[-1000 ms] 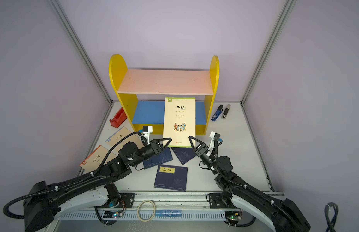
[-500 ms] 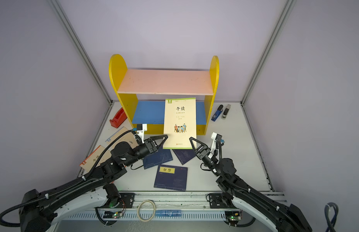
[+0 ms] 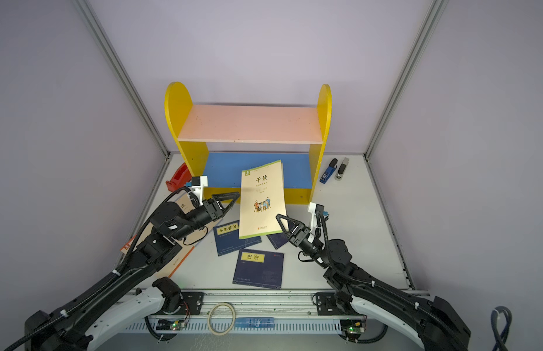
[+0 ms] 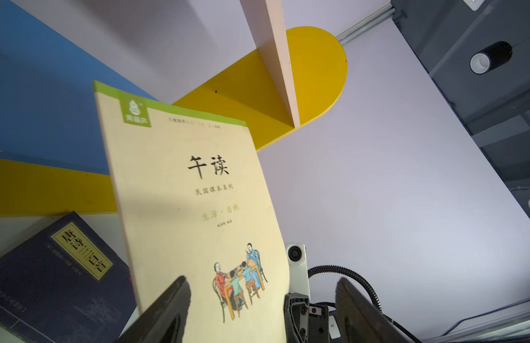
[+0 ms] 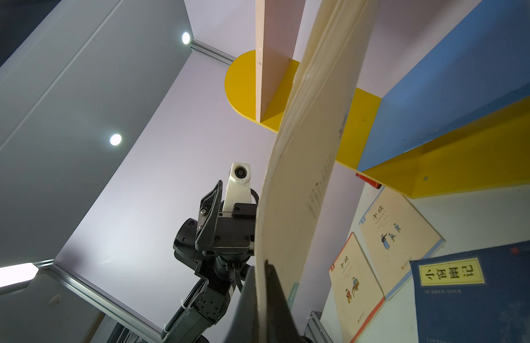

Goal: Stacking books/files
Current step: Pass the book.

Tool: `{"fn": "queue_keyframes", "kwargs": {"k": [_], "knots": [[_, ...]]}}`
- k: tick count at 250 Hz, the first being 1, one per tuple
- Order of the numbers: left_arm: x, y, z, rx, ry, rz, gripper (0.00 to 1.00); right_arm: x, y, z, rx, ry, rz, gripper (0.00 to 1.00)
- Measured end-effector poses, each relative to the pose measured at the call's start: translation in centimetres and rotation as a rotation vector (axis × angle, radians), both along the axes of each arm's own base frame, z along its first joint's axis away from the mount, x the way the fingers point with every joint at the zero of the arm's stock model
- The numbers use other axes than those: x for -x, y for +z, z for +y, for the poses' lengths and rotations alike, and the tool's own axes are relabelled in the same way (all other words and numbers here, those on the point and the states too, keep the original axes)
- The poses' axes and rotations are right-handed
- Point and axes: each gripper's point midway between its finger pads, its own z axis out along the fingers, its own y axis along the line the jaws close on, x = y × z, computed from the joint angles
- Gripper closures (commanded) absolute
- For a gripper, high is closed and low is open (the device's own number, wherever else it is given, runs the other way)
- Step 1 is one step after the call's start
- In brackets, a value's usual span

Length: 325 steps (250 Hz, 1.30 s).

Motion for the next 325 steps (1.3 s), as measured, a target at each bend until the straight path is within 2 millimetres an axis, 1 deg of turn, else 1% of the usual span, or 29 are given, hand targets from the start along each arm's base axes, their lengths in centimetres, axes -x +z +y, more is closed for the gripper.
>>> {"fn": "queue_keyframes", "kwargs": {"k": [44, 63, 86, 109, 130, 157, 184, 192, 205, 216, 232, 273, 292, 305, 325], "knots": [[-1.1, -1.5, 2.4, -0.019, 0.074, 0.031, 0.15, 0.8, 0.9, 0.2, -0.019, 0.021, -0.031, 1.00], [-1.4, -1.8, 2.9, -0.025, 0.087, 0.041, 0.15, 1.1, 1.3, 0.5, -0.020, 0.031, -0.046, 1.00], [-1.5, -1.6, 2.8, -0.028, 0.077, 0.039, 0.15, 1.5, 1.8, 1.1, -0.019, 0.049, -0.062, 1.00], [-1.6, -1.2, 2.5, -0.035, 0.060, 0.033, 0.16, 1.9, 1.8, 2.0, -0.011, 0.079, -0.069, 1.00], [-1.7, -1.2, 2.4, -0.040, 0.054, 0.034, 0.17, 2.2, 1.8, 2.7, -0.005, 0.100, -0.075, 1.00], [-1.7, -1.3, 2.3, -0.043, 0.048, 0.033, 0.22, 2.4, 2.0, 3.2, -0.003, 0.112, -0.086, 1.00], [-1.8, -1.4, 2.4, -0.045, 0.049, 0.035, 0.33, 2.4, 1.9, 3.7, 0.004, 0.121, -0.092, 1.00], [-1.8, -1.4, 2.4, -0.045, 0.048, 0.036, 0.38, 2.5, 1.9, 3.8, 0.006, 0.123, -0.092, 1.00], [-1.8, -1.3, 2.4, -0.044, 0.047, 0.035, 0.48, 2.5, 1.8, 3.8, 0.007, 0.124, -0.095, 1.00], [-1.8, -1.1, 2.5, -0.043, 0.045, 0.031, 0.60, 2.5, 1.8, 3.8, 0.008, 0.122, -0.096, 1.00], [-1.7, -0.8, 2.6, -0.038, 0.043, 0.024, 0.73, 2.4, 1.8, 3.8, 0.008, 0.120, -0.096, 1.00], [-1.5, -0.2, 2.8, -0.023, 0.041, 0.014, 1.00, 2.4, 1.8, 3.8, 0.008, 0.117, -0.095, 1.00], [-1.5, -0.1, 2.9, -0.018, 0.040, 0.013, 1.00, 2.4, 1.8, 3.8, 0.010, 0.117, -0.094, 1.00], [-1.5, -0.1, 2.9, -0.012, 0.040, 0.017, 1.00, 2.4, 1.7, 3.8, 0.010, 0.115, -0.095, 0.89], [-1.3, -0.2, 3.1, 0.004, 0.041, 0.021, 1.00, 2.2, 1.7, 3.8, 0.012, 0.103, -0.091, 0.79]]}}
